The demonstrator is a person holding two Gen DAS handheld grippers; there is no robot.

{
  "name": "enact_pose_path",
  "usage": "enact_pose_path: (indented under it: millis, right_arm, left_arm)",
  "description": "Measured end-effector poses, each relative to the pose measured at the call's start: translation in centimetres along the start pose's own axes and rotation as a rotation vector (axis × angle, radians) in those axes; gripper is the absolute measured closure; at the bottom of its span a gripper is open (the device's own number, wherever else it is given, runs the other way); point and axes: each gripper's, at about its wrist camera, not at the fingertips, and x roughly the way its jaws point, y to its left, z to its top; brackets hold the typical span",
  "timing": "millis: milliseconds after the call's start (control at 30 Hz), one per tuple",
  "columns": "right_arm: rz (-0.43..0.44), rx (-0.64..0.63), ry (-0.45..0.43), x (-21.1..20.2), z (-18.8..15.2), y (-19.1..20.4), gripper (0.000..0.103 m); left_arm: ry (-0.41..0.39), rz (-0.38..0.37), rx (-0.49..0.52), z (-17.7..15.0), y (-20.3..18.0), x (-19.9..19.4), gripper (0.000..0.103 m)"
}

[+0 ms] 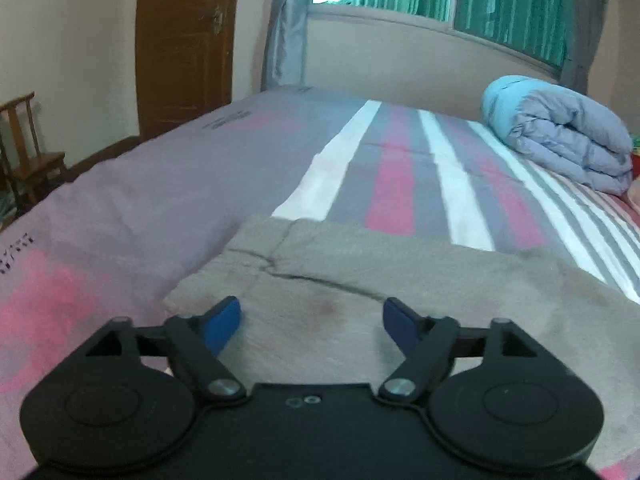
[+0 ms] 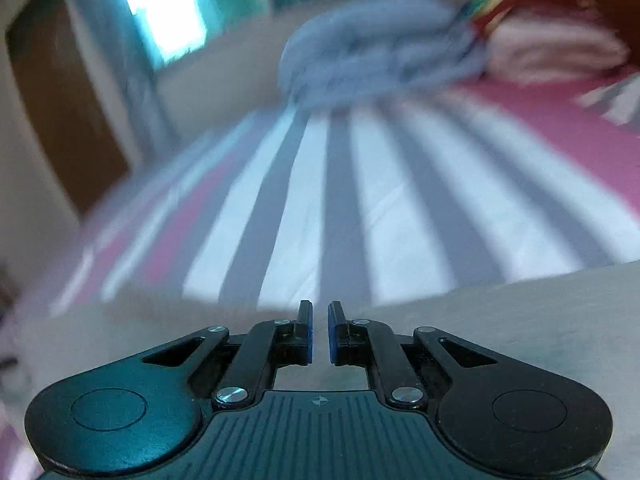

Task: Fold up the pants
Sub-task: 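Open both grippers and smooth the folded sweatpants, then grasp the leg edge with the right gripper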

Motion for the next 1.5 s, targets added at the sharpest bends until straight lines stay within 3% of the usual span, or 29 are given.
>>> enact_pose_path:
  millis: [33, 100, 133, 167, 200, 433, 500, 567, 600, 633, 667, 767, 1133, 1200, 1267, 1333, 1433, 1500]
  right_arm:
    - [0.009, 0.027, -0.027, -1.5, 0.1, -1.0, 0.093]
    - [-0.005, 0.067, -0.057, -4.1, 0.0, -2.8, 0.073]
    - [-0.023, 0.083, -0.075, -5.2, 0.0, -3.6, 0.045]
    - [-0.044, 0.098, -0.108, -6.5, -0.3, -4.6, 0.027]
    - [-0.06, 0.109, -0.139, -7.8, -0.7, -5.3, 0.026]
    - [-0.125, 0.306, -0.223, -14.3, -2.1, -10.9, 0.027]
    - [-0.13, 0.375, -0.237, -15.8, -2.7, -12.8, 0.027]
    - [-0.129, 0.487, -0.254, -17.0, -3.6, -15.0, 0.028]
    - [-0.135, 0.547, -0.261, -17.5, -4.0, -16.0, 0.032]
    - [-0.14, 0.6, -0.266, -18.3, -4.5, -17.0, 0.043]
    - [-0.135, 0.659, -0.273, -18.6, -4.7, -18.3, 0.049]
    - [-0.15, 0.757, -0.286, -19.7, -5.7, -20.4, 0.05]
    - [-0.139, 0.853, -0.263, -17.8, -7.0, -23.6, 0.05]
    - [-0.149, 0.838, -0.247, -16.6, -6.4, -23.9, 0.065]
    - [-0.172, 0.85, -0.209, -15.7, -6.1, -24.6, 0.089]
    - [-0.163, 0.831, -0.202, -15.8, -5.6, -24.9, 0.093]
    - [-0.088, 0.749, -0.307, -17.9, -4.7, -24.1, 0.093]
    - [-0.119, 0.729, -0.29, -17.6, -4.9, -24.2, 0.093]
  left_arm:
    - [-0.008, -0.001, 0.009, -0.1, -0.3, -0.6, 0.026]
    - [-0.021, -0.017, 0.017, -0.5, -1.0, -1.9, 0.02]
    - [-0.023, -0.019, 0.023, -0.7, -1.5, -2.5, 0.019]
    - [-0.02, -0.021, 0.032, -1.1, -1.9, -3.0, 0.018]
    - [-0.017, -0.026, 0.039, -1.4, -2.1, -3.3, 0.017]
    - [0.035, -0.033, 0.062, -3.9, -3.4, -3.8, 0.013]
    - [0.088, -0.027, 0.052, -4.8, -3.2, -2.7, 0.008]
    - [0.157, -0.054, -0.03, -6.3, -1.9, -1.2, 0.006]
    - [0.157, -0.082, -0.1, -6.9, -1.0, -0.9, 0.006]
    - [0.146, -0.104, -0.14, -7.4, -0.3, -0.8, 0.006]
    - [0.133, -0.107, -0.142, -7.7, -0.3, -0.8, 0.006]
    - [0.116, -0.083, -0.113, -8.0, -0.8, -0.9, 0.006]
    - [0.074, -0.076, -0.117, -8.8, -0.9, -1.3, 0.006]
    - [0.073, -0.074, -0.116, -8.8, -1.0, -1.3, 0.005]
    - [0.073, -0.076, -0.117, -8.8, -1.0, -1.3, 0.005]
    - [0.073, -0.077, -0.118, -8.8, -1.0, -1.4, 0.006]
    - [0.066, -0.074, -0.116, -8.9, -1.1, -1.4, 0.005]
    - [0.061, -0.073, -0.115, -9.0, -1.1, -1.3, 0.005]
